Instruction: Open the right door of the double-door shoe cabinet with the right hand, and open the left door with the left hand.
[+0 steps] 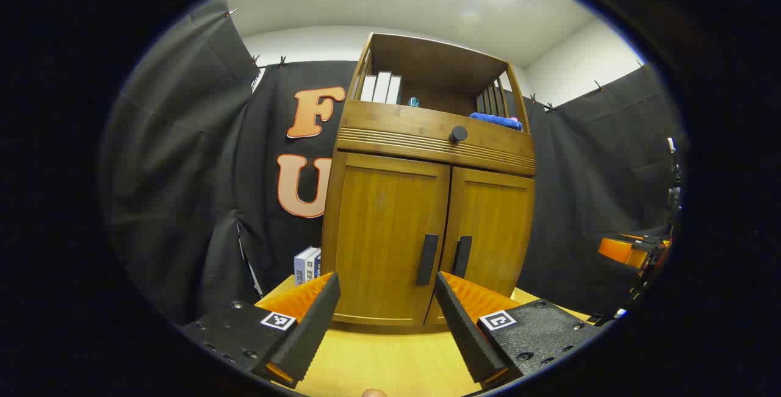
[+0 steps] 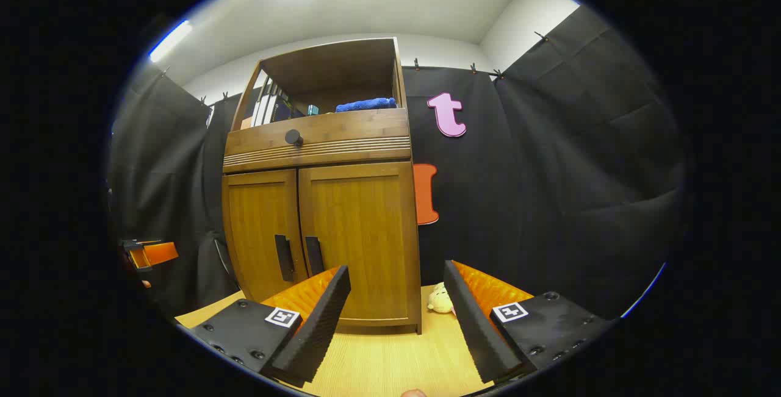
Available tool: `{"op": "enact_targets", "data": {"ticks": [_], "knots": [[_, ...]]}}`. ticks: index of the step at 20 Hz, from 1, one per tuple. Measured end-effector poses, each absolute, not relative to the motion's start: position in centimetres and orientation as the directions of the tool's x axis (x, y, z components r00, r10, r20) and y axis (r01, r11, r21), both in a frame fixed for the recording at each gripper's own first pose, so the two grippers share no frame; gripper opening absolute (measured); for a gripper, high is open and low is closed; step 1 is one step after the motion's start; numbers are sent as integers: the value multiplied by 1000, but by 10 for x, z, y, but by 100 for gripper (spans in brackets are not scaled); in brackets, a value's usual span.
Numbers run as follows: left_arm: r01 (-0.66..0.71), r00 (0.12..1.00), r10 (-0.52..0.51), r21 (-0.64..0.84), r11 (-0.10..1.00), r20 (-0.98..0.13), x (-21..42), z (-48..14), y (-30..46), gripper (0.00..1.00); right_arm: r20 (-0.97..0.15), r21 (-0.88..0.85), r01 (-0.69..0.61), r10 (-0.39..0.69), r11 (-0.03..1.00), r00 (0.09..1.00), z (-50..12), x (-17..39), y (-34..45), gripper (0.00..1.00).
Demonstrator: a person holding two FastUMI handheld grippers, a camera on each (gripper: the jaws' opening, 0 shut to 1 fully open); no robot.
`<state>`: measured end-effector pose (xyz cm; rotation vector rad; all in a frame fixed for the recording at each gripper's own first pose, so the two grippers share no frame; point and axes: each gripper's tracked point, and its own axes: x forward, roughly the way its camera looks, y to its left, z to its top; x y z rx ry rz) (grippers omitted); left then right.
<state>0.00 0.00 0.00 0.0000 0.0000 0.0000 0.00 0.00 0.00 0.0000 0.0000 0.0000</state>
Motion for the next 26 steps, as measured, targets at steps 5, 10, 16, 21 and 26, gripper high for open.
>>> {"op": "enact_targets", "data": {"ticks": [5, 10, 16, 21, 26], "knots": [[4, 1000, -4, 20, 1000, 23, -2, 6, -3, 92, 2, -3, -1, 1, 1000, 1000, 2, 1, 3, 99], [12, 1000, -13, 25, 1000, 23, -3, 6, -5, 94, -9, -2, -3, 3, 1000, 1000, -2, 1, 5, 99], [17, 1000, -17, 29, 999, 13, -1, 2, -5, 94, -18, -2, 0, 0, 1000, 1000, -4, 6, 7, 99], [15, 1000, -15, 41, 999, 1, 1, -2, -3, 92, -42, 11, -9, 10, 1000, 999, -15, 24, 11, 99], [9, 1000, -9, 47, 999, -9, 5, -7, -1, 92, -60, 32, -12, 14, 999, 998, -24, 55, 20, 99]]}}
